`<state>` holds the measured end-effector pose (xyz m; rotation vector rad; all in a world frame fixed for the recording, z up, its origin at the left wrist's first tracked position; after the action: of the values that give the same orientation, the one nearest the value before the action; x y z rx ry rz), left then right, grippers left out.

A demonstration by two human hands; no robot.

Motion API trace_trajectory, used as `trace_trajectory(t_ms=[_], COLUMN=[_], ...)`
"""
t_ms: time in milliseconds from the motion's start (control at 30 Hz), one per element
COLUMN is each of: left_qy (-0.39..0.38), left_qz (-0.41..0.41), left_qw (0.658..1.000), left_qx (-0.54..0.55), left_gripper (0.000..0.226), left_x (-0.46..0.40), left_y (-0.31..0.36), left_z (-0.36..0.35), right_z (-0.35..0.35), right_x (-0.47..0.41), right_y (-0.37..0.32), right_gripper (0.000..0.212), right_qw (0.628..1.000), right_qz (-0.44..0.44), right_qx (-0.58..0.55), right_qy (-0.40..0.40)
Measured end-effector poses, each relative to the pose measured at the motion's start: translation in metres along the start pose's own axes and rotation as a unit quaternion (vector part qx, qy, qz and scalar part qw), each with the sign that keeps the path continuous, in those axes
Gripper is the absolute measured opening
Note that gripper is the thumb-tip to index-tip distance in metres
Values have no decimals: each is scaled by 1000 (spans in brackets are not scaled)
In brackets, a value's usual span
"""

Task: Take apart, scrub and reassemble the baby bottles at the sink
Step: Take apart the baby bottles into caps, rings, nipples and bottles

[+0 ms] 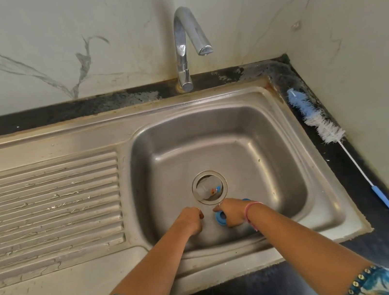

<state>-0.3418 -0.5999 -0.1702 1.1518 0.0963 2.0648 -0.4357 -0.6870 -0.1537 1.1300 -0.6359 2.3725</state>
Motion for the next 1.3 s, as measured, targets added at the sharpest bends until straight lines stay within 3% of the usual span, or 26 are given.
trace_trajectory(t_ms=[300, 400, 467, 600, 767, 833, 933, 1133, 1300], left_qy=[57, 116, 161, 263, 334, 361, 400, 456, 485], left_qz=[3, -6, -17, -57, -89, -88, -91, -90, -91], left_qw=[995, 981, 962, 901, 838, 812, 780, 733, 716], left_qx=[83, 158, 222, 340, 422, 450, 472, 497, 495], left_gripper=[48, 38, 32, 24, 22, 21, 15, 15, 15], left_x=[33, 49, 64, 105, 163, 183, 212, 264, 309], left_y=[2, 4, 4, 0, -19, -35, -63, -142, -221], left_z=[27, 44, 56, 84, 111, 121, 133, 147, 163], right_z=[33, 42, 49, 73, 98, 102, 104, 104, 105], right_x=[49, 67, 82, 109, 134, 136, 133, 116, 102], right_y=[0, 1, 3, 16, 24, 16, -14, -130, -250], right_gripper=[56, 47, 38, 30, 14, 10, 6, 12, 5], right_qw=[983, 945, 884, 743, 532, 490, 495, 566, 617], right_qz=[12, 21, 33, 68, 78, 70, 60, 81, 112], right_qx=[-150, -298, -440, -622, -786, -808, -806, -775, -738], right_qy=[109, 133, 152, 236, 306, 319, 319, 270, 249])
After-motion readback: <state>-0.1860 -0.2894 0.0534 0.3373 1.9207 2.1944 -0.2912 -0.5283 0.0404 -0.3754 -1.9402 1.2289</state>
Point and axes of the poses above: each hand's wrist, its own x-axis away from the middle knuckle, its own z-axis out of the back of the hand, y = z × x, the point moved 6 cm from there along -x, towards the middle knuckle, and after that the axes turned 8 degrees about x, right-handed, at the moved point
